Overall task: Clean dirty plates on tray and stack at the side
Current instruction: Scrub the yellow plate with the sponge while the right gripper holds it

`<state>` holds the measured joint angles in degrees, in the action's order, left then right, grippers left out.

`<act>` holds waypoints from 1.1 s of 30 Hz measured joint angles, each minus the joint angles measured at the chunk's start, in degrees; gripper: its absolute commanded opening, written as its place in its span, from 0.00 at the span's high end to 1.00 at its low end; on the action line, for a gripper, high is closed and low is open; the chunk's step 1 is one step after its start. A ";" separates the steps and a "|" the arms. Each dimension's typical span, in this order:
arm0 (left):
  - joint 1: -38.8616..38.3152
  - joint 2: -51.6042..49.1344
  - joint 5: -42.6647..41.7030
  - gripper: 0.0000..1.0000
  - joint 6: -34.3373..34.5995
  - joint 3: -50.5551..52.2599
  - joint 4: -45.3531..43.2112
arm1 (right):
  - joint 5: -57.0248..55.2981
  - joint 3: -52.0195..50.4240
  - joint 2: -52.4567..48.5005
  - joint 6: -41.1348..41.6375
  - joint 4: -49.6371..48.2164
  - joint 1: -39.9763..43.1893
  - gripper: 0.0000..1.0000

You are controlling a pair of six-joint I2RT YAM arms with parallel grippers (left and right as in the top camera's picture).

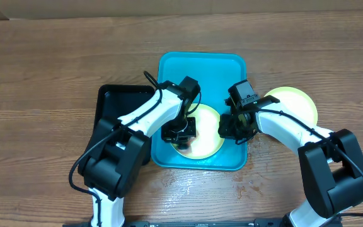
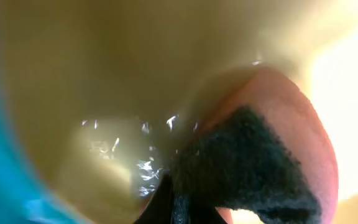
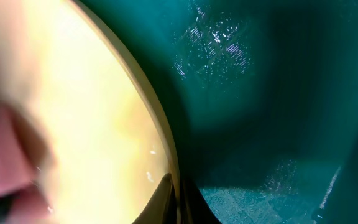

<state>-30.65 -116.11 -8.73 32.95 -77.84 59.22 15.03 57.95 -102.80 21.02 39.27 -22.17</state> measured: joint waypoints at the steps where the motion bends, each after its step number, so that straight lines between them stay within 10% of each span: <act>1: 0.00 0.09 2.47 0.96 0.17 -0.26 0.37 | 0.00 0.00 0.00 0.00 -0.07 0.00 0.96; 15: 0.00 -0.57 21.33 0.96 1.22 -2.80 -3.98 | 2.54 0.00 -0.02 1.36 -0.90 -1.11 0.96; 33: 3.08 -1.01 6.86 0.96 -1.55 -2.78 -18.99 | -0.24 0.04 0.20 2.95 0.35 0.50 0.96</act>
<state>-27.57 -117.12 -1.87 31.40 -80.62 40.23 14.79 58.00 -102.61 23.97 39.62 -21.67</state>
